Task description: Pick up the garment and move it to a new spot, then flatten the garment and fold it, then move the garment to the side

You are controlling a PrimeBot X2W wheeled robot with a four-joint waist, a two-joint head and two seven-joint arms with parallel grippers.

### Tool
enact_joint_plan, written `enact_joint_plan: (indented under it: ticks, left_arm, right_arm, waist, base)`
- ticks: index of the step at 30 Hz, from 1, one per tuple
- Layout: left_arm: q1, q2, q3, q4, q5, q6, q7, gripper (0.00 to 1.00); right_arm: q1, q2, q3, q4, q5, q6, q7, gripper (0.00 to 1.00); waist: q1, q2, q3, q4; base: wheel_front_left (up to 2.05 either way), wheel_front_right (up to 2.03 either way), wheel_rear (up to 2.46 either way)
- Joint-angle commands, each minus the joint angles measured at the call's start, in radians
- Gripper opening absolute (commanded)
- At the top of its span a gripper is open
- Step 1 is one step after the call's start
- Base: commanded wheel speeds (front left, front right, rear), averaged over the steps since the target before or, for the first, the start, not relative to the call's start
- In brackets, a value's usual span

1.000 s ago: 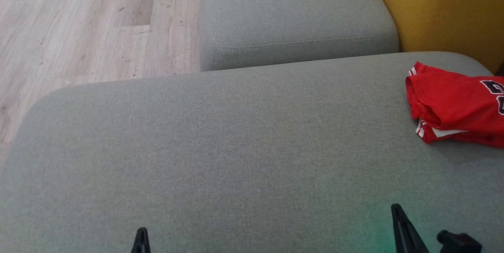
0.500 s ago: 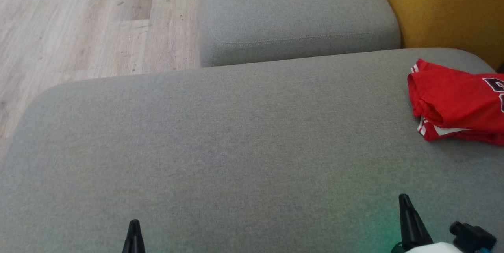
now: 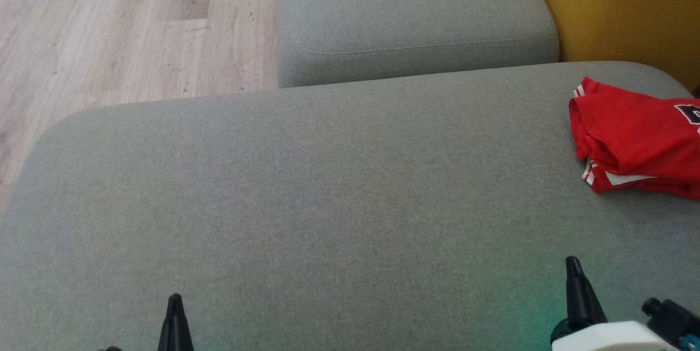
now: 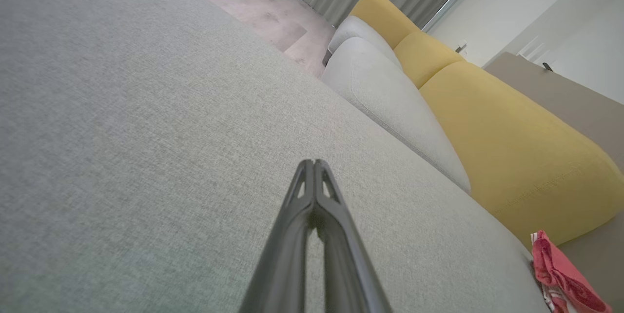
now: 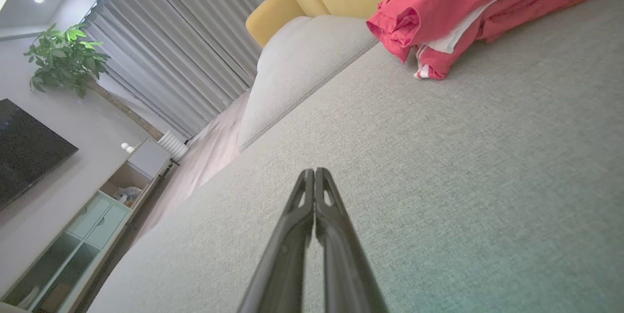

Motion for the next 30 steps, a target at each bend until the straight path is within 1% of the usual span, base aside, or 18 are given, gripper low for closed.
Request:
enact_joint_plan:
  ticks: [1, 30]
  left_arm:
    - [-0.055, 0.012, 0.026, -0.024, -0.029, -0.007, 0.006, 0.00]
    - [-0.154, 0.014, 0.090, 0.003, -0.356, -0.047, 0.087, 0.00]
  right_arm:
    - [-0.055, -0.021, 0.001, -0.036, 0.035, 0.000, 0.008, 0.00]
    - [-0.135, -0.025, -0.038, -0.037, 0.396, 0.000, 0.089, 0.00]
  waist:
    - [-0.0001, 0.0000, 0.002, 0.000]
    - [-0.0001, 0.0000, 0.034, 0.005]
  base:
    - [0.00, 0.00, 0.00]
    - [0.00, 0.00, 0.00]
